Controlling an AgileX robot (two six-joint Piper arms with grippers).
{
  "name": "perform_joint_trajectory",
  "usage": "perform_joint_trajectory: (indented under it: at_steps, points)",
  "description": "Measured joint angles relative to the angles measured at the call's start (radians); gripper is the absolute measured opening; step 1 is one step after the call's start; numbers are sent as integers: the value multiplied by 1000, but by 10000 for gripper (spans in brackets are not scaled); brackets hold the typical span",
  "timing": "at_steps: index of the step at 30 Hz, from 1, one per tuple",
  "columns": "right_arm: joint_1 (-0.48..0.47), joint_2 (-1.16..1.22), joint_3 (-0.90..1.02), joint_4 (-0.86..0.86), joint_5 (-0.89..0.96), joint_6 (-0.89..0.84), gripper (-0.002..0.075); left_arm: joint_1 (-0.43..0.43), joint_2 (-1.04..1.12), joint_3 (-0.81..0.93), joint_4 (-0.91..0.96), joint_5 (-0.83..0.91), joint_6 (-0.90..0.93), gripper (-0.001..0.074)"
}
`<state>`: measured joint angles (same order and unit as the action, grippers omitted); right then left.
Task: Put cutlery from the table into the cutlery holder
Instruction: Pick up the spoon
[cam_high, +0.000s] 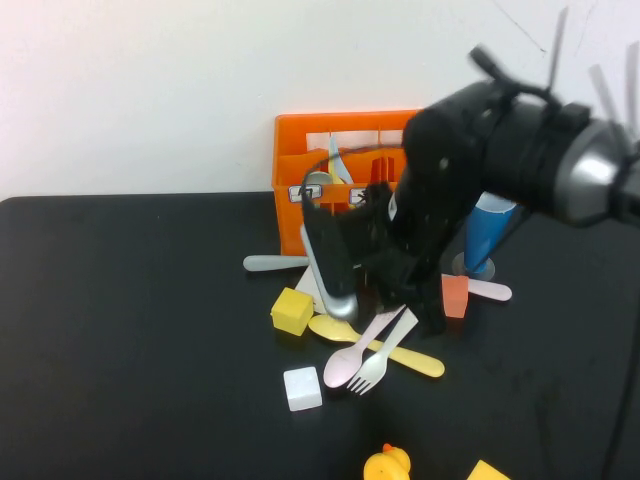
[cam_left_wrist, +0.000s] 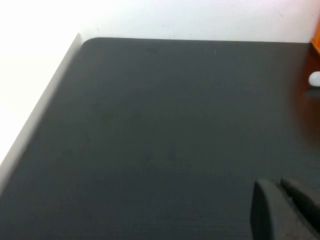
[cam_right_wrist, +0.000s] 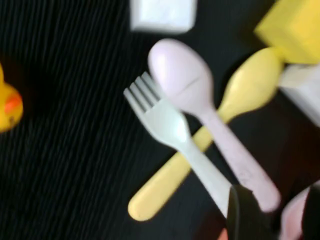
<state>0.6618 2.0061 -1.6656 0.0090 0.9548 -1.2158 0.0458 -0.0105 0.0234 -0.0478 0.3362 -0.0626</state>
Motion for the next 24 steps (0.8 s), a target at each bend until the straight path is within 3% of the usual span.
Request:
perform_joint_trajectory:
  at_steps: [24]
  points:
    - [0,251,-109,50,6,-226,249,0,0,0,0,0,0,-1]
